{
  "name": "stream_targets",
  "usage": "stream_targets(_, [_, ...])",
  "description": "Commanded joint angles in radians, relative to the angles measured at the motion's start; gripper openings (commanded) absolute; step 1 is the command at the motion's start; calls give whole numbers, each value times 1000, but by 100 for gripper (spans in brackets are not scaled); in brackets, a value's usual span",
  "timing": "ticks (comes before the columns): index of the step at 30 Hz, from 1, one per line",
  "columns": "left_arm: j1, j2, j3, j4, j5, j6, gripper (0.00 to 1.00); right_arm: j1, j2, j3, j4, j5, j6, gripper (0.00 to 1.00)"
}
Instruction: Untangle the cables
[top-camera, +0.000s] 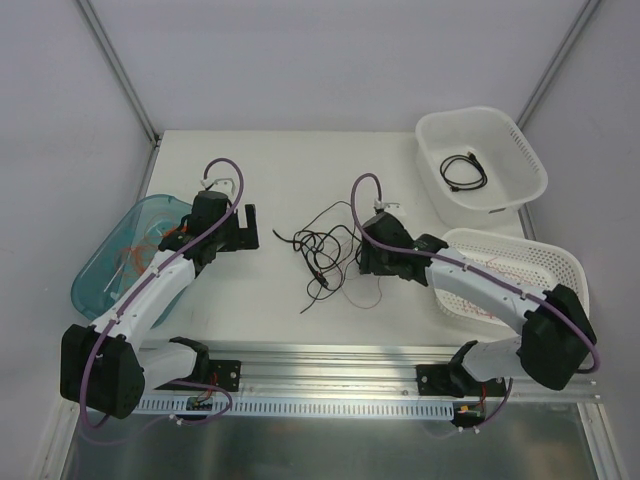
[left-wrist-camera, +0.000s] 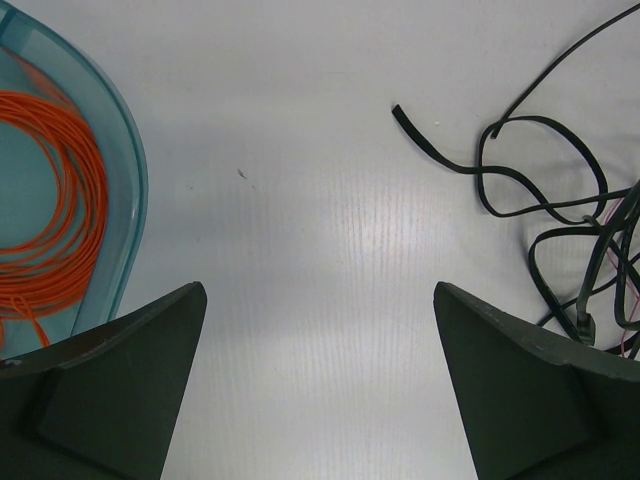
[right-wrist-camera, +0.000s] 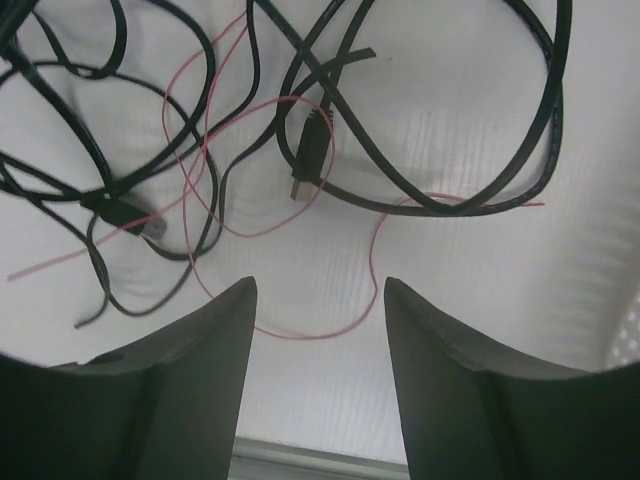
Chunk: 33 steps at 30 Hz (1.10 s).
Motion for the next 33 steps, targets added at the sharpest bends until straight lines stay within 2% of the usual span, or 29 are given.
stream_targets(1, [13, -19, 28, 11, 7, -2, 99, -27, 39, -28, 133, -1, 193, 56])
stream_targets(4, [13, -25, 29, 11, 2, -2, 99, -43, 75, -66, 209, 2, 275, 54])
stream_targets(8, [13, -26, 29, 11, 0, -2, 99, -46, 170, -54, 226, 26, 345, 51])
stream_targets(13, [13, -28, 31, 11, 0, -2, 99, -46, 247, -46, 276, 37, 379, 48])
stream_targets(16, [13, -28, 32, 11, -3, -2, 99, -44, 279, -43, 287, 39, 388, 42])
stream_targets(19, [13, -28, 31, 11, -3, -3, 99, -43, 284, -42, 278, 31, 390, 32])
stream_targets(20, [13, -28, 31, 13, -3, -2, 99, -43, 278, -42, 273, 31, 392, 25])
stream_targets(22, [13, -28, 32, 11, -3, -2, 99, -38, 248, -35, 234, 45, 381, 14])
stream_targets(23, [13, -25, 34, 11, -1, -2, 99, -38, 237, -20, 215, 54, 373, 3])
stream_targets(24, [13, -26, 32, 11, -1, -2, 99, -32, 221, -8, 166, 62, 366, 1])
stream_targets(29, [14, -26, 32, 11, 0, -5, 99, -32, 116, 108, 26, 88, 257, 1])
stream_targets(32, [13, -28, 32, 11, -3, -3, 99, -30, 80, 259, -94, 103, 136, 1])
stream_targets(33, [13, -28, 32, 11, -4, -3, 99, -27, 77, 362, -121, 115, 105, 1])
